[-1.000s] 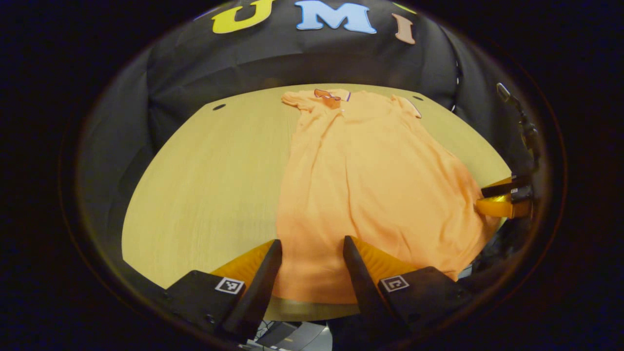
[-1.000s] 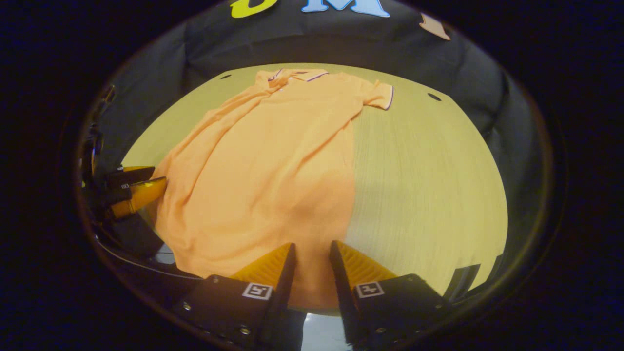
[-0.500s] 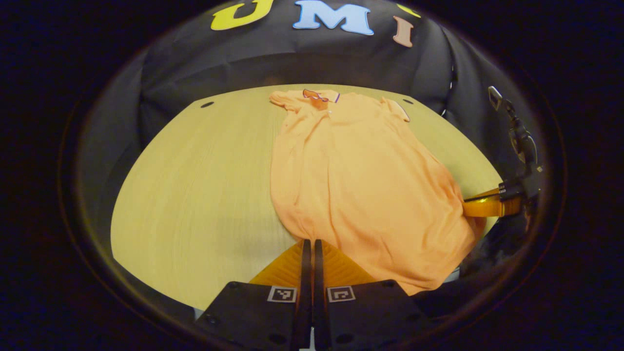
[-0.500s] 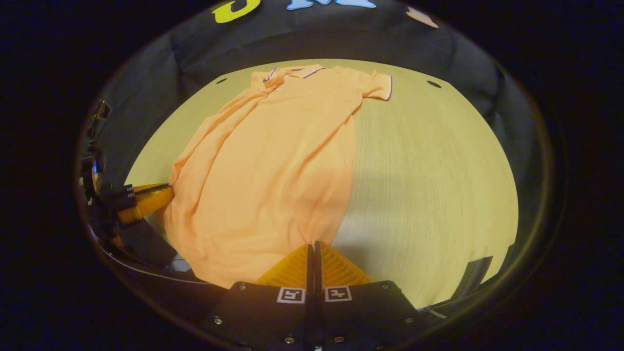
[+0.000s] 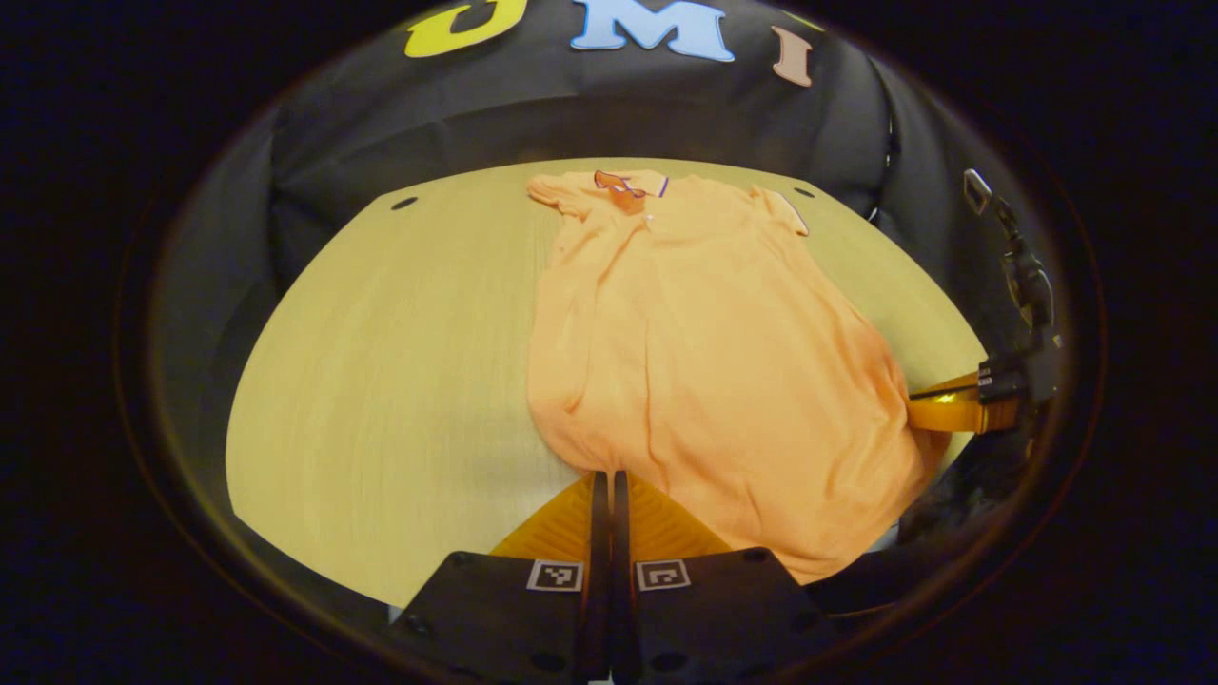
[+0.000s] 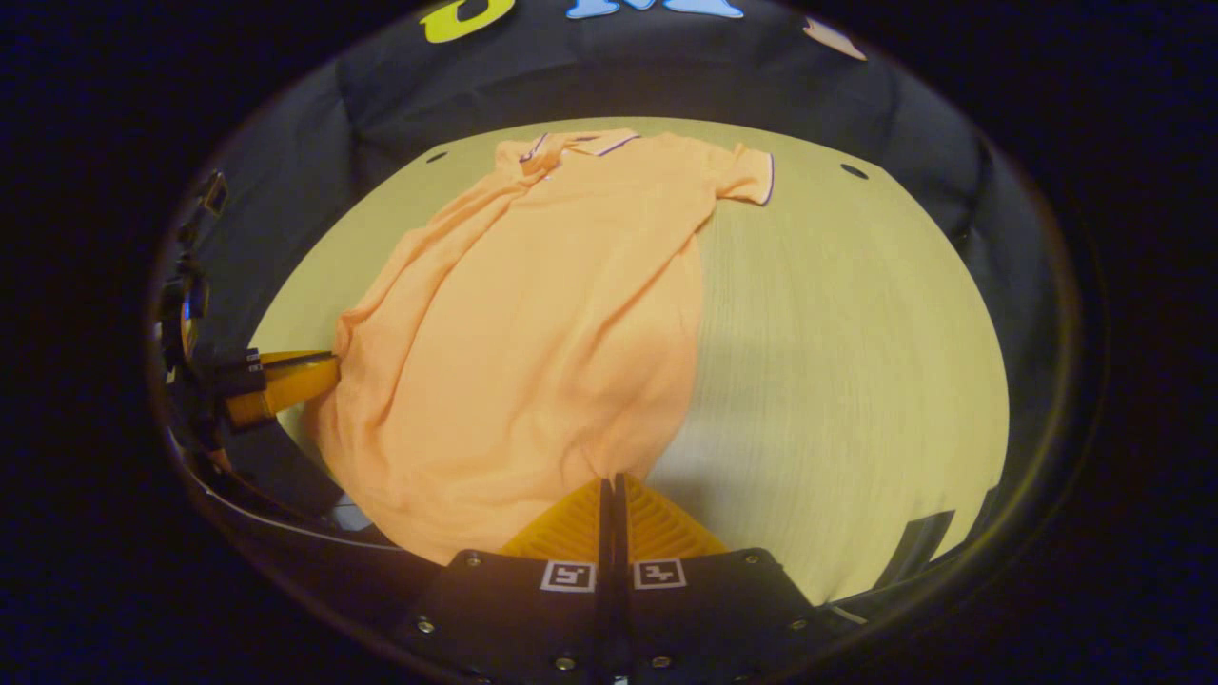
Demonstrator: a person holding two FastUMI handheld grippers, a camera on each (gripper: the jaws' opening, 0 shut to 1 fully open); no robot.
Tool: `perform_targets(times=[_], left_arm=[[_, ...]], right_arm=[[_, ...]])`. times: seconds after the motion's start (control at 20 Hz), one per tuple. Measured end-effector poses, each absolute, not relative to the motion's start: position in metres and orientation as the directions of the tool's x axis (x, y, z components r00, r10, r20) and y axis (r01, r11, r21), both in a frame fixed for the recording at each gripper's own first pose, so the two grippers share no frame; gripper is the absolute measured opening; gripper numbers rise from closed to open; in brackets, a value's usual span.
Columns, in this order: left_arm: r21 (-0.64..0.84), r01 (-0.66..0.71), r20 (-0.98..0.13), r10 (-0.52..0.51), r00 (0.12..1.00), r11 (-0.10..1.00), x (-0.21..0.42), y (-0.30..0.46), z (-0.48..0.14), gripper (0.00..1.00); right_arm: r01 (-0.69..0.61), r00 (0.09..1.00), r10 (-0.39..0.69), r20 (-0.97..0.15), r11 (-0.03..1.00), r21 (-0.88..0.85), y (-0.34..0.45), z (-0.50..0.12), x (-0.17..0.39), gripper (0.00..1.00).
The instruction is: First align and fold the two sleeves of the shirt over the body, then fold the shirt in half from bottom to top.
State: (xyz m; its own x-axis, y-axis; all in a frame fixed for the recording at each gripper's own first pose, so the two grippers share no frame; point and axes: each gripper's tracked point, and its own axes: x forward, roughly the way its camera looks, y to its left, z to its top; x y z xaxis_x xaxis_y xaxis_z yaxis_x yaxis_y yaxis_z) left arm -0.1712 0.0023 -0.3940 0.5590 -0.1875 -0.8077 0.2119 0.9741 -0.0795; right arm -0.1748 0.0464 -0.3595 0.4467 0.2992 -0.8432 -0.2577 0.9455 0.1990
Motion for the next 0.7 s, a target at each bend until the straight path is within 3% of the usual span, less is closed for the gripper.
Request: perform_targets(times=[0.7], left_arm=[[-0.105, 0.18, -0.689, -0.202, 0.696, 0.978, -0.019, 0.001, -0.306, 0.06]], right_arm=[[-0.183, 0.685, 0.312, -0.659, 0.949, 0.258, 0.037, -0.249, -0.016, 0.0]])
